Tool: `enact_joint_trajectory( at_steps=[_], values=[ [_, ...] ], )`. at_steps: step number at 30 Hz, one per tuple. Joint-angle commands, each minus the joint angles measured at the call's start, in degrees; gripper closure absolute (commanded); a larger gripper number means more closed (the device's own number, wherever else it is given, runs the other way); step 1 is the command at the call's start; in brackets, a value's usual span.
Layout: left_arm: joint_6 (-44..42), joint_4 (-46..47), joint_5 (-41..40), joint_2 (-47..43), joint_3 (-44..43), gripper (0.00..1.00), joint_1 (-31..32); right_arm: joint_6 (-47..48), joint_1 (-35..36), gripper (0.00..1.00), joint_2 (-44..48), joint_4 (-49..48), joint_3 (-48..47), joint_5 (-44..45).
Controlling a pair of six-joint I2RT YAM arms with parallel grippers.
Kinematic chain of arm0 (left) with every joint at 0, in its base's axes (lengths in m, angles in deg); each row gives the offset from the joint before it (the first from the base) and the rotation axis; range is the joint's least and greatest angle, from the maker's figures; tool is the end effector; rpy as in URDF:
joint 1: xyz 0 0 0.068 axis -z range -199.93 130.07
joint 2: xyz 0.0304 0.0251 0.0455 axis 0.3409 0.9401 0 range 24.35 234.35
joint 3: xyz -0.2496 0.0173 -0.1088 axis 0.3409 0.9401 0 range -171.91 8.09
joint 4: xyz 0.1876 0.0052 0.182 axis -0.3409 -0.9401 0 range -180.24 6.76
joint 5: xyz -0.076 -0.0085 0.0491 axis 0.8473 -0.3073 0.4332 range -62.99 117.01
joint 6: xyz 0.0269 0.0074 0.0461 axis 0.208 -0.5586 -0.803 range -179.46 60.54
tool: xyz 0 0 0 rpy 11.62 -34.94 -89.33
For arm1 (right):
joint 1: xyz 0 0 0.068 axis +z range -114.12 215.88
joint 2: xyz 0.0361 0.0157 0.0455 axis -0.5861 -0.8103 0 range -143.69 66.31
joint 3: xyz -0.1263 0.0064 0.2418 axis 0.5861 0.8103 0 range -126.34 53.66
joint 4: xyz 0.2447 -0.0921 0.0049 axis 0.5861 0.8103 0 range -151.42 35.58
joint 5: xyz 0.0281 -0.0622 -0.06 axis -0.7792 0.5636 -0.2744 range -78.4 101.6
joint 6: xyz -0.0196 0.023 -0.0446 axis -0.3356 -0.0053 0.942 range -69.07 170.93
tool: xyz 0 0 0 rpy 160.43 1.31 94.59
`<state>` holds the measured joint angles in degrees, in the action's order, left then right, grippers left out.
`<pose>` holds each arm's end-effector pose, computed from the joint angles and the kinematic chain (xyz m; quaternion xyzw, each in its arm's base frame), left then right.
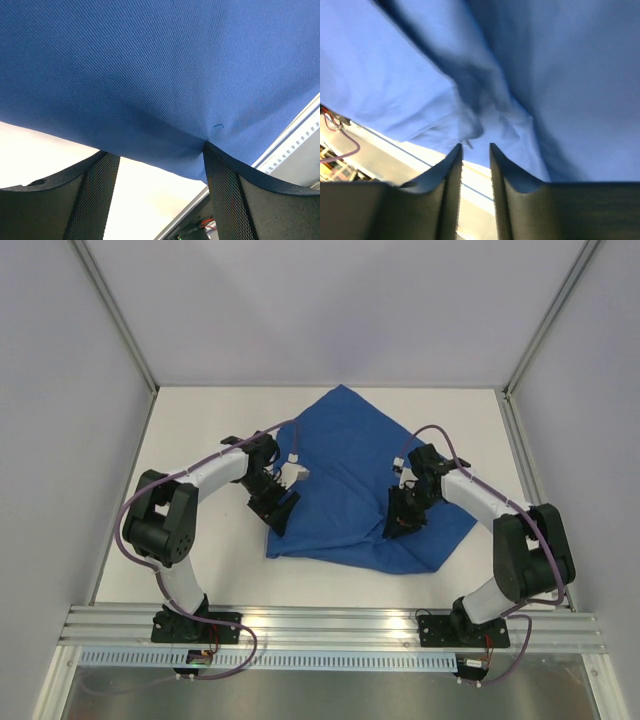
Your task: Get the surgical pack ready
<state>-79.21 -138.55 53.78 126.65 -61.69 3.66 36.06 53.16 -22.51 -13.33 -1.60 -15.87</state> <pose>0.2861 -0.1423 0.1847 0.3632 0.9023 -0.2319 0.0106 0.2504 0.0950 0.1877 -0.0376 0.9683 0.2471 0.0024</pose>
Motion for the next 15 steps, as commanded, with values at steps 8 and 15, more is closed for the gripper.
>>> enact_joint_trajectory(
  at_steps=[8,15],
  values=[
    [-4.3,-3.0,0.2,-2.5,-1.4,0.24,0.3,-2.7,-1.2,0.40,6.3,4.0,-5.4,-0.7],
    [-3.5,-2.1,-0.7,-2.4,-1.1,0.24,0.3,-14.6,-1.4,0.39,-0.3,-8.2,-4.3,-1.9]
  ],
)
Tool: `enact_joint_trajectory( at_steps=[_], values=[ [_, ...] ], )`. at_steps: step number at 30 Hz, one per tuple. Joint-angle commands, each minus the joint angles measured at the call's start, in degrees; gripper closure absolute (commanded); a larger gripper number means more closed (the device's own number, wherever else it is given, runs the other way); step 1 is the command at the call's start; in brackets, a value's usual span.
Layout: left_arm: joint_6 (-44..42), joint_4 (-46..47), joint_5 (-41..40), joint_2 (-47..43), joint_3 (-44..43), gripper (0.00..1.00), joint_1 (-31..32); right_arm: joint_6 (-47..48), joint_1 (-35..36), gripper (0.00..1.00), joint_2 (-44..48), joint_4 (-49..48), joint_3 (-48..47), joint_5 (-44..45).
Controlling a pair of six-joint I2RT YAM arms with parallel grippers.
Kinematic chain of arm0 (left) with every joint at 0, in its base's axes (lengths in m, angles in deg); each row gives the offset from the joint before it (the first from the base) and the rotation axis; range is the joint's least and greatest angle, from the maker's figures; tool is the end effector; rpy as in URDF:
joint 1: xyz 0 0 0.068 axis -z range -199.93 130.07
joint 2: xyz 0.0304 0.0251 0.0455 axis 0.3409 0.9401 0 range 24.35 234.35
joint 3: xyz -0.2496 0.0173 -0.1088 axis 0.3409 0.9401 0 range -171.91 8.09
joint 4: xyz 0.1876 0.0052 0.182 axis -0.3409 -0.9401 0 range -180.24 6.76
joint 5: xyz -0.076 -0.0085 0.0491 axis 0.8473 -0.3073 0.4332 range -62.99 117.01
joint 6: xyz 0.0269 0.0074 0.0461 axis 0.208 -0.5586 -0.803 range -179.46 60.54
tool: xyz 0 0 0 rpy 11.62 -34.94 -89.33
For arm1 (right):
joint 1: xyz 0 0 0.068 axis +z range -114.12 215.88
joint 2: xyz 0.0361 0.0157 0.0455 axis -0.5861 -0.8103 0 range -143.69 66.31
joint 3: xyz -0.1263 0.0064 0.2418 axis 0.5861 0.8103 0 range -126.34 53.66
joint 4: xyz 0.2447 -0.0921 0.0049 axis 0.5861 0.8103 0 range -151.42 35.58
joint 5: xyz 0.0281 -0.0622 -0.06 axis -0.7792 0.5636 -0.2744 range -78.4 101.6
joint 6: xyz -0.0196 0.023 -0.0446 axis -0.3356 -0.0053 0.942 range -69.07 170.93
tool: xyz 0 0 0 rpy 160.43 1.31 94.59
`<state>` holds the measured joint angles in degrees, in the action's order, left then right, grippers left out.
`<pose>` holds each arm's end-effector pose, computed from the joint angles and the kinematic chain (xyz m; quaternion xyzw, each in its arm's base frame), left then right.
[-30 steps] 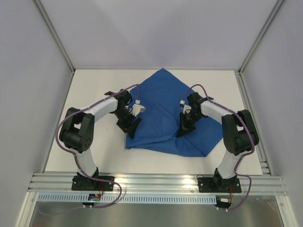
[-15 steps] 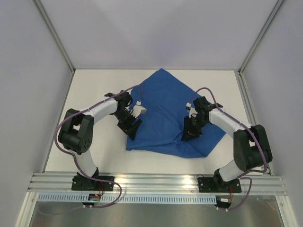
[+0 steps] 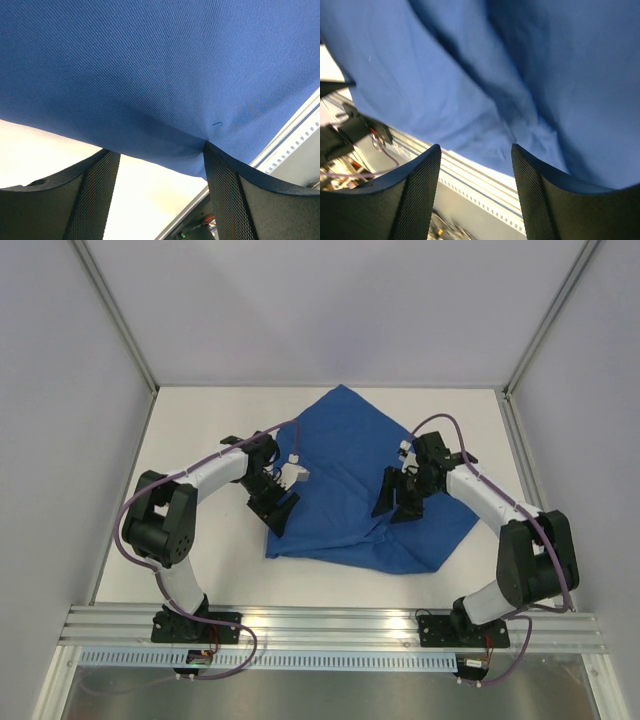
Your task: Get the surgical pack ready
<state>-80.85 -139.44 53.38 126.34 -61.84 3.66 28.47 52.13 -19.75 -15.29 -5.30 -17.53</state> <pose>0.2847 -0.1415 0.1868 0.3756 0.8982 -0.2283 0.0104 0.2618 0.0942 0.2182 0.0153 0.9581 0.2815 0.0507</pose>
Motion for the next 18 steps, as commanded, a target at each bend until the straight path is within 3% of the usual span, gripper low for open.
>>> enact_joint_trajectory(
  at_steps=[1,5,7,12,14,18],
  values=[
    [-1.8,-1.2,-0.4,-2.0,-0.9,0.24,0.4,-7.7,-0.3,0.40,-3.5,-7.1,-0.1,0.2],
    [-1.7,-0.8,-0.2,-1.8,-0.6,0.24,0.4,-8.7,-0.2,0.44,-5.1,-9.6,0.9,0.6],
    [-1.7,-0.6,-0.2,-1.7,-0.5,0.24,0.4,-8.5,0.3,0.52,-5.1,-9.6,1.5,0.1],
    [-1.4,-0.5,0.3,-1.3,-1.2,0.24,0.3,-7.4,0.4,0.91,-4.3,-8.4,5.2,-0.6],
    [-1.6,-0.7,0.8,-1.4,-1.4,0.24,0.3,-6.6,0.4,1.00,-3.8,-7.3,6.2,-0.8],
    [-2.0,-1.3,2.2,-1.8,-1.7,0.23,0.3,-3.8,0.4,1.00,-0.9,-3.2,6.2,0.6]
  ],
)
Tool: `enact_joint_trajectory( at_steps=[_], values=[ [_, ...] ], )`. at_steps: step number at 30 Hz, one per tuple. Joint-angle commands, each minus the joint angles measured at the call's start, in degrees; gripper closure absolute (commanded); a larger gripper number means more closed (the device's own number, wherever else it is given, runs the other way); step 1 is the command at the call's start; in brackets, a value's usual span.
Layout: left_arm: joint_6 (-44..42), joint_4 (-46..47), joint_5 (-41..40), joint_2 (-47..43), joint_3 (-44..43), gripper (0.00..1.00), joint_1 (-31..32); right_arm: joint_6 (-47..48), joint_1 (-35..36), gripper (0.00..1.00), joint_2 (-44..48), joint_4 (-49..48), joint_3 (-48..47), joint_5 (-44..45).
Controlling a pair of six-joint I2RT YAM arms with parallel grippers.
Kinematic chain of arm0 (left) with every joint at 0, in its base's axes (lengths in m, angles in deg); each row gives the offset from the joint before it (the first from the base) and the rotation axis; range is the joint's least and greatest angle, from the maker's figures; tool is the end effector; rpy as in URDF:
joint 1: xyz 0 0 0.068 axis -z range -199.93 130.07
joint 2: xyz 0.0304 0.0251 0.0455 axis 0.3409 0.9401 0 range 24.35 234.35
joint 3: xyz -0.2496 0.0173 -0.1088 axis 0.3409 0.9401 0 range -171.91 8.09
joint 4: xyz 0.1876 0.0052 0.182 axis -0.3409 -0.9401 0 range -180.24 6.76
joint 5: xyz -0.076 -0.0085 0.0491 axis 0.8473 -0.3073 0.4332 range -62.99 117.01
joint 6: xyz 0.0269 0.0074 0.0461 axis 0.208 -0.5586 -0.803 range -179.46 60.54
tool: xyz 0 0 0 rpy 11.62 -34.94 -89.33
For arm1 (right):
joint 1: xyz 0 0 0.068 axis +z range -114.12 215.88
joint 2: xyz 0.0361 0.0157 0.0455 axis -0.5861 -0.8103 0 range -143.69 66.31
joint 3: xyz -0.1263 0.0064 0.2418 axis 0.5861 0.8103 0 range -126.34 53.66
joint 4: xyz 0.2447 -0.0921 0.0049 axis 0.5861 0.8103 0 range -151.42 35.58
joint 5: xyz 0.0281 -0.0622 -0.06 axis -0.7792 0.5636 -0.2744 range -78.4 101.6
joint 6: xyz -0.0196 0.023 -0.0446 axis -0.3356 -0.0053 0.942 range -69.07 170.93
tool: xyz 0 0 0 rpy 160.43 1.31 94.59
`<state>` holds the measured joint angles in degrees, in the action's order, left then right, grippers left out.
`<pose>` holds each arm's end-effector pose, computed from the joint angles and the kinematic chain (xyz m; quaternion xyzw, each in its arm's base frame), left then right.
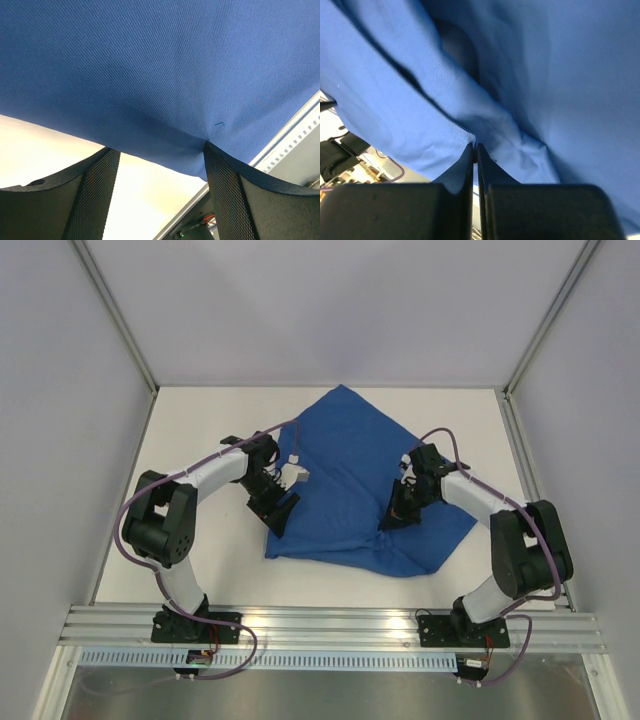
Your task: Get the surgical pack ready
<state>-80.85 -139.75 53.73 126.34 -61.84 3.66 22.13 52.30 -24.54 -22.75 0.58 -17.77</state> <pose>0.2841 -0.1415 0.1868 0.3748 0.8978 -0.2312 0.0077 0.2628 0.0955 0.1729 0.0738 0.9582 0.2762 0.0086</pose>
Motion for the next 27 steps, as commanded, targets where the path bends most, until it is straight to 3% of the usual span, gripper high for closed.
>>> enact_joint_trajectory(
  at_steps=[1,7,17,21,22,24,25,27],
  values=[
    [-1.9,-1.1,2.0,-1.9,-1.9,0.23,0.4,3.0,0.2,1.00,4.8,6.4,0.0,1.7],
    [-1.9,-1.7,3.2,-0.8,-3.5,0.22,0.3,5.3,0.2,0.99,6.9,11.4,-2.0,3.6],
    [-2.3,-2.1,1.8,-0.1,-3.7,0.22,0.3,2.9,0.1,0.97,3.3,3.8,4.7,1.9],
    [-2.0,-1.8,0.9,1.8,-4.2,0.22,0.4,3.8,0.2,0.83,1.9,4.0,3.1,2.3],
    [-2.0,-1.8,0.6,1.9,-4.2,0.22,0.3,4.2,-0.2,0.69,2.3,4.9,2.1,3.9],
    [-1.9,-1.9,0.6,1.7,-4.3,0.22,0.3,5.2,-1.0,0.59,4.3,7.5,-0.9,5.3],
    [-1.9,-1.9,0.7,1.4,-4.3,0.22,0.3,5.4,-1.7,0.49,5.1,8.3,-1.8,6.8],
    [-2.0,-2.0,1.1,0.5,-4.8,0.22,0.3,5.7,-4.8,0.42,7.9,10.5,-4.4,8.4]
  ],
)
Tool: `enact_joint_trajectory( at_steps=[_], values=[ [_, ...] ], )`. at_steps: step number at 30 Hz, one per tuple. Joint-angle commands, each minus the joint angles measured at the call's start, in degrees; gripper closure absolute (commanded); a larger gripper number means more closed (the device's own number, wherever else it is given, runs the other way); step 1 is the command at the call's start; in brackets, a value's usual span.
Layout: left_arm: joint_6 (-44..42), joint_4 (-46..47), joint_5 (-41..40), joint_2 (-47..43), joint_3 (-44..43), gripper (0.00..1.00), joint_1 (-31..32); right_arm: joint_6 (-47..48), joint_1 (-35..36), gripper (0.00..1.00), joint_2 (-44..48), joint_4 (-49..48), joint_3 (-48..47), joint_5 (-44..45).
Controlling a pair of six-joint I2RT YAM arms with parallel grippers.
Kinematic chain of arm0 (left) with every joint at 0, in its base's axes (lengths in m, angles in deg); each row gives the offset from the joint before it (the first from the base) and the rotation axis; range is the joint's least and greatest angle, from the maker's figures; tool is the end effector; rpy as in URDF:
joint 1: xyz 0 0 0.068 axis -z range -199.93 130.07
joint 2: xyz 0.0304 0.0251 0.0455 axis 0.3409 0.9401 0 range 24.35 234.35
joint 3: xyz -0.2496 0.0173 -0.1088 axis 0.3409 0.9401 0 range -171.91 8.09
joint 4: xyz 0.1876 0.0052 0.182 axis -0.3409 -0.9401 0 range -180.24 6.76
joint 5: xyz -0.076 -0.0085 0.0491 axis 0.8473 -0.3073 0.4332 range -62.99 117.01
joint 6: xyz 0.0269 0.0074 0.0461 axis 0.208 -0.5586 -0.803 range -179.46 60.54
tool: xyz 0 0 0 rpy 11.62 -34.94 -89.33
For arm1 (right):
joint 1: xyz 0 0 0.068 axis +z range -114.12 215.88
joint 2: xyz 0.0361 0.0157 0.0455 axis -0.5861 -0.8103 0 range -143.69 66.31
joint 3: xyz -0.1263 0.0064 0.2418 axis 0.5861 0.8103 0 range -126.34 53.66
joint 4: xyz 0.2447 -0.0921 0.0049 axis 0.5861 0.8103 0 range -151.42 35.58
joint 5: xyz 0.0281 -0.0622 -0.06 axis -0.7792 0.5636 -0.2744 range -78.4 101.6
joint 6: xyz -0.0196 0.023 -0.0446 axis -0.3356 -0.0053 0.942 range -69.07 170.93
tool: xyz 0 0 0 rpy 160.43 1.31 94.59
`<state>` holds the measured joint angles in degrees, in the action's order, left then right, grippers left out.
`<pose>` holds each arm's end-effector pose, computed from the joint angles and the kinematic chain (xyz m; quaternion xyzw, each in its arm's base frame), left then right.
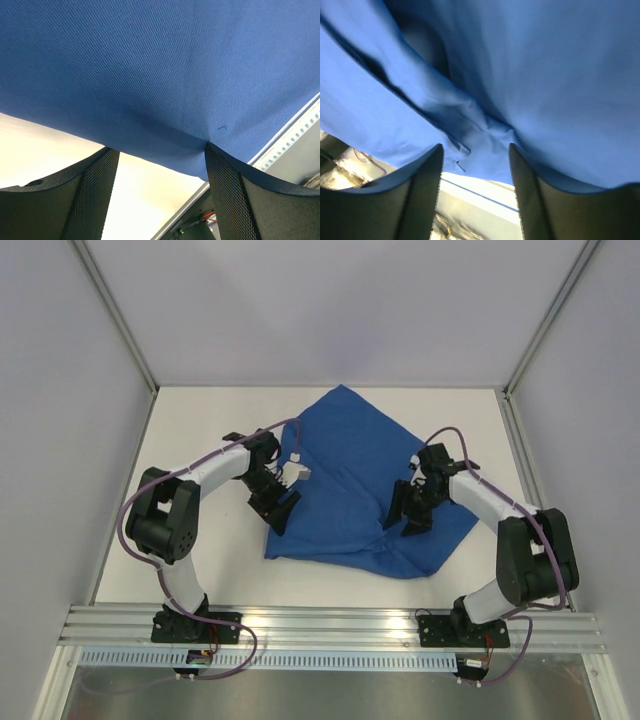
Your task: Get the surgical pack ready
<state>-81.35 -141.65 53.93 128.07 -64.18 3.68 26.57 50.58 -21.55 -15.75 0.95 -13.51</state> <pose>0.2897 -0.1442 0.1876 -0.3763 -0.8968 0.2327 0.0024 0.2497 0.0810 0.1806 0.0646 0.9710 0.2303 0.0012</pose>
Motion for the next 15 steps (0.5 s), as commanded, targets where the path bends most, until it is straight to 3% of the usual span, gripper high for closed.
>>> enact_joint_trajectory(
  at_steps=[1,3,7,10,15],
  values=[
    [-1.5,-0.2,0.9,-1.4,-2.5,0.22,0.3,1.2,-6.3,0.39,6.2,4.0,-5.4,6.0],
    [-1.5,-0.3,0.7,-1.9,-2.9,0.21,0.3,0.1,-10.4,0.36,8.2,4.0,-5.4,8.4],
    [-1.2,-0.4,-0.5,-2.4,-3.1,0.21,0.3,-2.2,-25.7,0.26,11.8,1.8,-2.5,15.2],
    [-0.9,-0.2,-0.8,-2.9,-2.9,0.21,0.3,-3.9,-34.7,0.26,11.7,-2.9,0.8,17.1],
    [-0.4,0.8,-0.8,-3.3,-2.5,0.21,0.3,-3.7,-41.8,0.27,3.9,-11.0,1.3,17.4]
  ],
)
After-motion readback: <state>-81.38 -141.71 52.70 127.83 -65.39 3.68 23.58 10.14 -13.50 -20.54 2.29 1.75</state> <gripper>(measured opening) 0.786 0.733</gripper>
